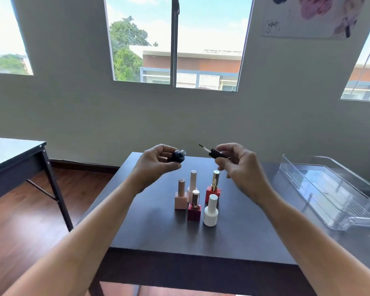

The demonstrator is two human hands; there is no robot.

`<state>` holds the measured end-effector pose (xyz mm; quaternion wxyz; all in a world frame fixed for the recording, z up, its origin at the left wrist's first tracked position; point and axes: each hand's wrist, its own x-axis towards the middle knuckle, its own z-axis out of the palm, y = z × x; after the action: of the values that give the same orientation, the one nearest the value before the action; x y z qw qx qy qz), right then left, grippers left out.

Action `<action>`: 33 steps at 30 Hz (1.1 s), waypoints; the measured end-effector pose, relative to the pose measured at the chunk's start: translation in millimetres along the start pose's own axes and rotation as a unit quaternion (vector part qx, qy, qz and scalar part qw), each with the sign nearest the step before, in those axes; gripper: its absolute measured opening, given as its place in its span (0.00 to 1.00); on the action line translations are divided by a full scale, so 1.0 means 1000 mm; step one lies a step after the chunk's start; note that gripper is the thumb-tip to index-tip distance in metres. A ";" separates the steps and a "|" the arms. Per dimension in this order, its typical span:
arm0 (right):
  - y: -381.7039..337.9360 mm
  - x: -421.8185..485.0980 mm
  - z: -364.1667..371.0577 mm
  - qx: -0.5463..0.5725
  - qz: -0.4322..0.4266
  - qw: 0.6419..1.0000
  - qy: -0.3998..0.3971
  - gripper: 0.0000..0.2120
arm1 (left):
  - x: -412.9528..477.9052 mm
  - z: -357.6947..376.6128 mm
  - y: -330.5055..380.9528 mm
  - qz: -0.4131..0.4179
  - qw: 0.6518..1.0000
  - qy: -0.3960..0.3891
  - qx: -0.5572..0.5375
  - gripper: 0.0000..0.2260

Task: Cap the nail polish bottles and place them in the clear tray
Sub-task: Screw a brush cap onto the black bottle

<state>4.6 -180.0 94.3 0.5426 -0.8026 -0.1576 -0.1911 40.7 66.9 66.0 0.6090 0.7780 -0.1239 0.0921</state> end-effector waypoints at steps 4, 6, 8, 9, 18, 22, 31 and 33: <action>-0.017 -0.012 0.003 -0.017 -0.018 1.000 -0.007 0.10 | -0.021 0.001 0.021 0.025 0.999 0.020 0.029 0.15; -0.022 -0.017 0.002 -0.025 -0.026 0.999 -0.004 0.10 | -0.032 0.003 0.029 0.027 0.999 0.026 0.038 0.15; -0.025 -0.021 0.001 -0.034 -0.032 0.999 -0.001 0.11 | -0.038 0.003 0.034 0.029 0.998 0.027 0.044 0.15; -0.026 -0.022 0.000 -0.037 -0.035 0.999 0.001 0.11 | -0.040 0.003 0.037 0.031 0.998 0.028 0.046 0.15; -0.038 -0.038 -0.004 -0.064 -0.041 0.997 0.006 0.10 | -0.063 0.005 0.056 0.040 0.997 0.030 0.066 0.16; -0.041 -0.041 -0.006 -0.082 -0.060 0.995 0.014 0.10 | -0.067 0.009 0.061 0.048 0.995 0.026 0.078 0.16; -0.038 -0.042 -0.010 -0.077 -0.069 0.995 0.002 0.13 | -0.073 0.022 0.068 0.075 0.992 0.020 0.100 0.17; -0.037 -0.043 -0.011 -0.050 -0.050 0.998 0.006 0.13 | -0.073 0.025 0.068 0.082 0.991 0.022 0.099 0.18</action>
<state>-51.5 -179.1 107.5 0.4928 -0.8186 -0.1839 -0.2305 -50.0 32.9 100.9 0.5217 0.8197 -0.1634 0.1707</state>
